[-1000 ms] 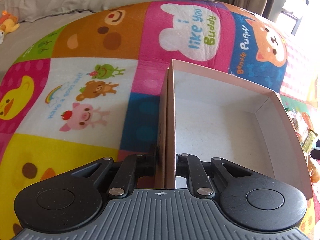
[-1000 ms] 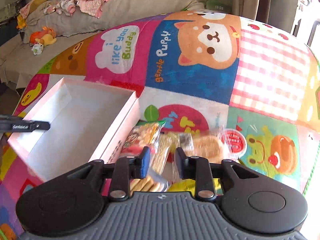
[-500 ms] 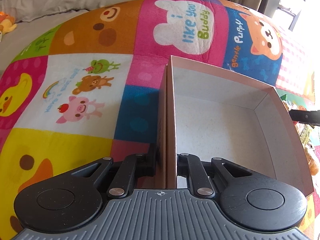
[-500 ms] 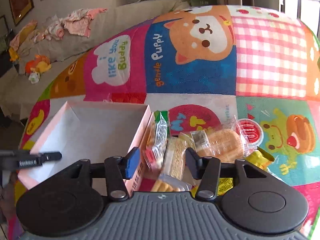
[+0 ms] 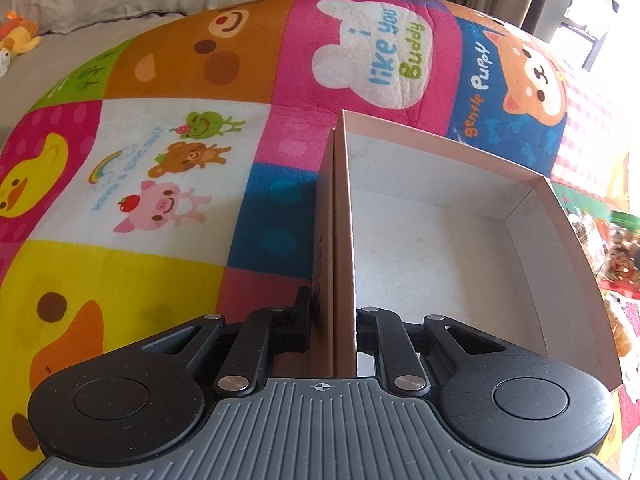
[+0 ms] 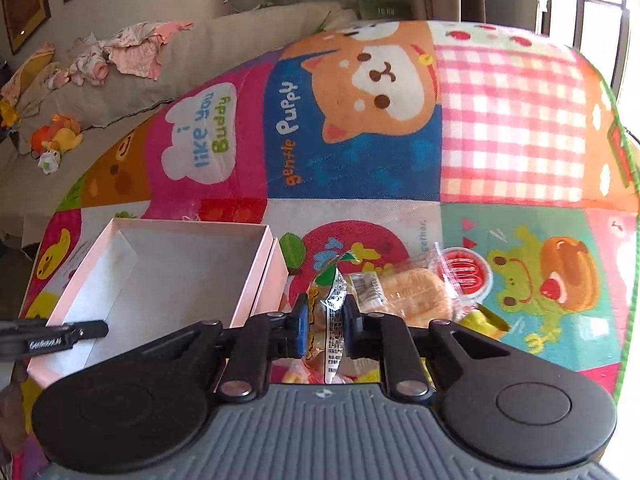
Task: Organize objects
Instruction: 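Grasp the green-and-white snack bag with the right gripper, then carry the snack bag into the pink box and open the right gripper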
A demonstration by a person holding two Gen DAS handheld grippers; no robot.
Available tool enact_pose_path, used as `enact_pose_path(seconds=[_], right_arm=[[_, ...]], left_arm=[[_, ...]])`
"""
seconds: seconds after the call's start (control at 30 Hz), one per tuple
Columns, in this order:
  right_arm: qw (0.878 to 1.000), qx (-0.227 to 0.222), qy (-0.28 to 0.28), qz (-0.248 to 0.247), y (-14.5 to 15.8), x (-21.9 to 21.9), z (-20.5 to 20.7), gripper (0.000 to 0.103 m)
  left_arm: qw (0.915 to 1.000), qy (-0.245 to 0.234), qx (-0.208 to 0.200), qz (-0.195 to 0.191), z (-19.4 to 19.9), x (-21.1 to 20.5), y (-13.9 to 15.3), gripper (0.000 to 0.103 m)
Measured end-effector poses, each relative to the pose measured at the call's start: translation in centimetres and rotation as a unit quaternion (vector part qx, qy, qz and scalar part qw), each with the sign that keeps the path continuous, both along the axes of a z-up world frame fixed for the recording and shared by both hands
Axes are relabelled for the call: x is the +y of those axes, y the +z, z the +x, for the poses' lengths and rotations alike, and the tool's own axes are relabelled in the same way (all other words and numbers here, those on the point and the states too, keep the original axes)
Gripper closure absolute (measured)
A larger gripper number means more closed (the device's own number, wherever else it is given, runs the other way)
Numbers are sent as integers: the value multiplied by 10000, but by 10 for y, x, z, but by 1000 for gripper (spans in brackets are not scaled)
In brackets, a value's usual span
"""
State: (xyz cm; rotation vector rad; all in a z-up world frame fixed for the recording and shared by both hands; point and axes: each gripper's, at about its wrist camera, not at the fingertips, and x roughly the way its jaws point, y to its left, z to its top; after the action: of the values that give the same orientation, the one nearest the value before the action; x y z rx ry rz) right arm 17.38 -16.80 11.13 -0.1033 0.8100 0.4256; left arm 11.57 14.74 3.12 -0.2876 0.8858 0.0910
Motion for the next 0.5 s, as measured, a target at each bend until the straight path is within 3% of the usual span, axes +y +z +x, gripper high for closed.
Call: enact_pose_path(seconds=[0.2,0.33,0.4,0.5], right_arm=[[9984,-61,419,-363,25,-23,-83,87],[9969,16,762,-202,23,-20,-124,87],[9951,250,954,-24,15,-15,-135,87],[9867,949,1253,403,-9,-7,-144,87]], left_arm=[[9999,-4,-118,58,-5,-2,-2,89],[9996,-35,-244,138,-9,-4,-4,89],[9996,23,-262,90,-10,-4,-4,89],[9996,85,-264,70,-9,-3,-4,89]])
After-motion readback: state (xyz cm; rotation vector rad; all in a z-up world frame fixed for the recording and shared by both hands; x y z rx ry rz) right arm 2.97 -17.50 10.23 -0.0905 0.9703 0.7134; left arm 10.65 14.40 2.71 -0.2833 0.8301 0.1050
